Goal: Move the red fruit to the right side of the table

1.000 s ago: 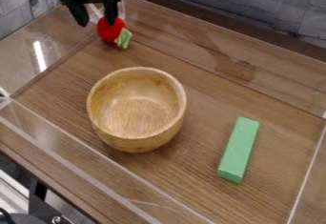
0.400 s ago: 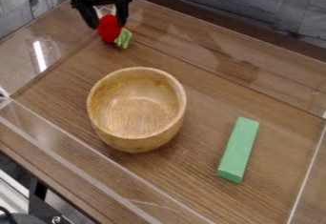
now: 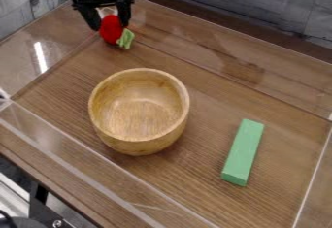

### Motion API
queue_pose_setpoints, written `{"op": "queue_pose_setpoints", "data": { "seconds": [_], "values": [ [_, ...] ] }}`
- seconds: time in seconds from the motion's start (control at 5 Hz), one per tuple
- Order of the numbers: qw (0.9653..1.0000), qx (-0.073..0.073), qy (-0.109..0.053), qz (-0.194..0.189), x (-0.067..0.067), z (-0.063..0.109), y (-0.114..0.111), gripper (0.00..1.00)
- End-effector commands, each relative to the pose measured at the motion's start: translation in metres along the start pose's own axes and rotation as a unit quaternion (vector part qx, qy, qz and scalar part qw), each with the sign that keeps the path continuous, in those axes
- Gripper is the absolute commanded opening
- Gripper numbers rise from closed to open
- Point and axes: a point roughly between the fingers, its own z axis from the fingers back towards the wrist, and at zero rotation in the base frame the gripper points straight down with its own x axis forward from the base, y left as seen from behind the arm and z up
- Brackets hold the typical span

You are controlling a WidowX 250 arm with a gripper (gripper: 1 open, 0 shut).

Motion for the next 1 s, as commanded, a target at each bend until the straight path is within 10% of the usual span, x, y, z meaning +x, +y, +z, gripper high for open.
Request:
{"op": "queue_pose_setpoints", "data": {
  "seconds": [0.0,0.2,0.4,0.8],
  "values": [
    [0.9984,-0.002,-0.053,-0.021,0.013,0.039,-0.008,1.00],
    [0.9978,-0.009,-0.058,-0.031,0.018,0.043,-0.013,1.00],
    [0.9976,-0.005,-0.054,-0.044,0.012,0.044,-0.016,0.00],
    [0.9920,-0.033,-0.046,-0.113,-0.023,0.070,-0.073,0.00]
  ]
}}
